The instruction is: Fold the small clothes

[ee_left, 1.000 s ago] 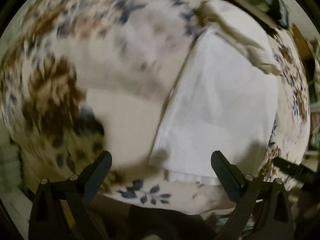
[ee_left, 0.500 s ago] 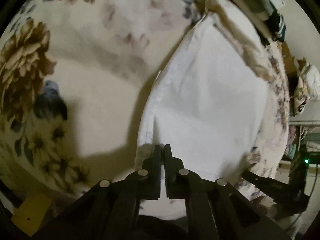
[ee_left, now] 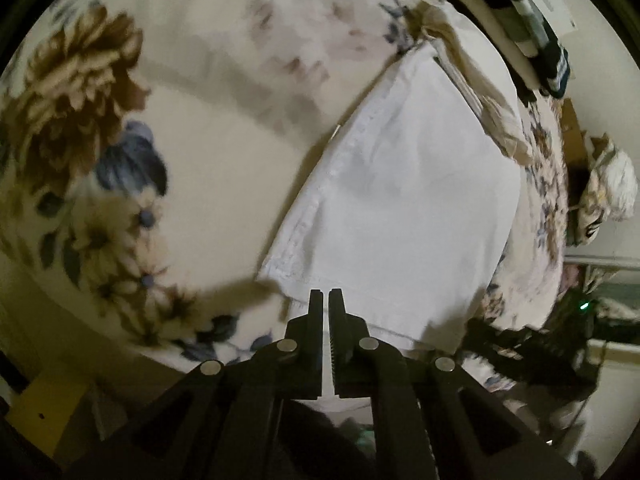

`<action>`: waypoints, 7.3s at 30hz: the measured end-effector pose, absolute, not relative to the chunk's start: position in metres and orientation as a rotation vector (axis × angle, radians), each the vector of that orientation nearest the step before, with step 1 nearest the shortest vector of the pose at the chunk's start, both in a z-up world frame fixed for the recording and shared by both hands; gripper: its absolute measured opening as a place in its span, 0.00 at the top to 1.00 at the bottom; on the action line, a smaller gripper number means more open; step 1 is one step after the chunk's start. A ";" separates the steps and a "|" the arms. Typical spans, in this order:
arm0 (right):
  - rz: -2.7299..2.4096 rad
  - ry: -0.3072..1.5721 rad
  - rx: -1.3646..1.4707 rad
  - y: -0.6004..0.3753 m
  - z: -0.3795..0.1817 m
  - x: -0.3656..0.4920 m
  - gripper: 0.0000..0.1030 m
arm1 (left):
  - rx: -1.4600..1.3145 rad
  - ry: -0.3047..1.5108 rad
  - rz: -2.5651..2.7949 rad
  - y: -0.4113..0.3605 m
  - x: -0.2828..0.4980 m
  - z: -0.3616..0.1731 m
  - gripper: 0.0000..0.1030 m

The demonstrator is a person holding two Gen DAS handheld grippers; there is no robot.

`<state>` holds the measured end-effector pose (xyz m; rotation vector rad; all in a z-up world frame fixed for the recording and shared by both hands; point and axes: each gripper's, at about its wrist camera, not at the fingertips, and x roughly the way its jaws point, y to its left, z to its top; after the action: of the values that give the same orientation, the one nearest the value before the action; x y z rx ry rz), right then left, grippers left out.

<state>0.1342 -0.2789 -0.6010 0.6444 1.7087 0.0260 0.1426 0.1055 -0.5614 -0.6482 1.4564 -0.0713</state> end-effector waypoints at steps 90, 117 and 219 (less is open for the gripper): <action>0.214 1.656 0.878 -0.319 -0.586 0.130 0.93 | -0.817 1.426 -0.188 0.092 0.163 -0.566 0.97; 0.147 1.261 0.882 -0.361 -0.487 0.449 0.56 | -0.940 1.086 -0.287 0.133 0.472 -0.495 0.46; 0.253 1.273 0.578 -0.345 -0.353 0.663 0.69 | -0.234 1.037 -0.230 -0.006 0.654 -0.373 0.38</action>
<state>0.6632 -0.3454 -0.3531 0.5775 1.2734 0.2533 0.6538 -0.0061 -0.3727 -0.2343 1.0374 -0.2303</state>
